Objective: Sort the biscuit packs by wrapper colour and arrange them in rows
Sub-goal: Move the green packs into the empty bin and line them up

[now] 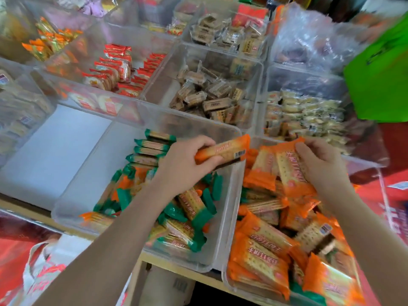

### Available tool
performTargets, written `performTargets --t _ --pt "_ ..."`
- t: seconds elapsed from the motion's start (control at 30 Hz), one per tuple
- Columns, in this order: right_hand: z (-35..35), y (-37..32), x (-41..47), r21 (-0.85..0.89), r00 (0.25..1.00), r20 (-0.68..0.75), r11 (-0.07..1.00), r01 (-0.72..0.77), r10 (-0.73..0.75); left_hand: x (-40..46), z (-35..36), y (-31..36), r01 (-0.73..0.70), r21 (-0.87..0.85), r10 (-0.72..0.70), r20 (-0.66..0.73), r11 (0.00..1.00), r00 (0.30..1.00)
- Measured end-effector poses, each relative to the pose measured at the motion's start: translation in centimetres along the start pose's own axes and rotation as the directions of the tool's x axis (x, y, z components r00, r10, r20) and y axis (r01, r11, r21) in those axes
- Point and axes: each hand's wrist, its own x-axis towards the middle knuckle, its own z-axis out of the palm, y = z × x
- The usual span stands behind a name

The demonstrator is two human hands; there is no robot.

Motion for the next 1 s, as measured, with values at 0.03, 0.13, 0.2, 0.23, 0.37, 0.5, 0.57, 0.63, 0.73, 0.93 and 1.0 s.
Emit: performTargets --t 0.03,0.13,0.2,0.23,0.37,0.5,0.57,0.63,0.73,0.93,1.0 --pt "-0.9 0.9 0.0 -0.049 1.000 -0.017 0.999 -0.002 0.002 0.0 0.8 0.8 -0.013 -0.024 0.014 0.027 1.000 1.000" --pt "-2.9 3.6 0.7 -0.142 0.998 -0.004 0.988 -0.068 0.068 0.0 3.2 2.8 -0.037 -0.084 0.048 0.133 0.996 0.990" --pt "-3.7 4.7 0.8 -0.220 0.994 0.062 0.973 -0.071 0.086 0.1 4.9 4.0 -0.059 -0.086 0.075 0.203 0.995 0.976" --pt "-4.1 5.1 0.7 -0.255 0.994 0.076 0.965 -0.054 0.075 0.2 5.6 4.5 -0.071 -0.075 0.086 0.228 0.995 0.970" --pt "-6.0 5.9 -0.3 -0.198 0.999 0.019 0.979 0.050 -0.047 0.3 8.1 6.1 -0.188 -0.035 0.190 0.287 0.982 0.939" --pt "-7.8 7.6 -1.9 -0.230 0.979 0.140 0.956 0.180 -0.151 0.3 10.5 6.5 -0.340 0.321 0.241 0.310 0.884 0.920" --pt "-8.6 8.6 -2.9 -0.273 0.919 0.276 0.894 0.356 -0.282 -0.1 11.1 7.1 -0.380 0.467 0.289 0.256 0.798 0.922" --pt "-9.2 9.6 -4.0 -0.261 0.808 0.474 0.821 0.508 -0.349 -0.9 11.7 7.5 -0.440 0.381 0.404 0.174 0.813 0.898" --pt "-9.3 11.1 -5.1 -0.289 0.642 0.684 0.679 0.675 -0.348 -2.5 12.4 7.6 -0.518 0.253 0.461 0.251 0.817 0.851" --pt "-8.6 12.4 -4.8 -0.354 0.488 0.793 0.375 0.857 -0.365 -4.5 12.4 6.5 -0.390 0.360 0.274 0.331 0.848 0.903" --pt "-9.1 12.6 -4.4 -0.337 0.480 0.760 0.366 0.867 -0.438 -4.8 12.5 7.2 -0.291 0.431 0.166 0.305 0.854 0.938"
